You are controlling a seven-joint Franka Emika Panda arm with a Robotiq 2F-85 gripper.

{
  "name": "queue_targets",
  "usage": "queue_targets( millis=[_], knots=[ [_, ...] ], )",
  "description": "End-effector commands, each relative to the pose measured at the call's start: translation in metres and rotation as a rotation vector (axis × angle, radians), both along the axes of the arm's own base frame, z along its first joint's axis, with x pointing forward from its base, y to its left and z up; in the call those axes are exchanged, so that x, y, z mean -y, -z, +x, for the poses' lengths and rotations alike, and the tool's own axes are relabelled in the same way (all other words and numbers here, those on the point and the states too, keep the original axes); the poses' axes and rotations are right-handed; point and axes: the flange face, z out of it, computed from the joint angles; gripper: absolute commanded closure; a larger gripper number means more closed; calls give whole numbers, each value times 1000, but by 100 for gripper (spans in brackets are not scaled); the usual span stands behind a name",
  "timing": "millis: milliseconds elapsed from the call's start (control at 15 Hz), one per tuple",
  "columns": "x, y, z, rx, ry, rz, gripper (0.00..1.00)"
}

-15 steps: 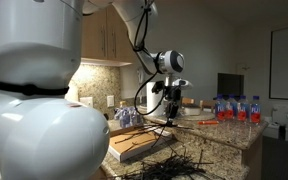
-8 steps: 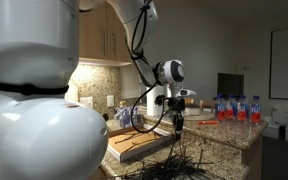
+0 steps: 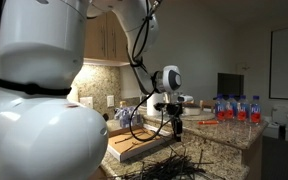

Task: Remove some zip-ties from the box and place them on the counter

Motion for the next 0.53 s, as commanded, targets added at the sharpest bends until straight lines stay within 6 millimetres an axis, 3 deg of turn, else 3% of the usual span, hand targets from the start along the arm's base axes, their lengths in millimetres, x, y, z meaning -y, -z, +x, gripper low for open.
queue_targets(
  millis=[0,200,467],
  knots=[
    [-12,-3,8,59,-4,0,19],
    [-31,-12,15,93,-39,18,2],
    [-97,-32,24,161,-126,92,0]
  ],
)
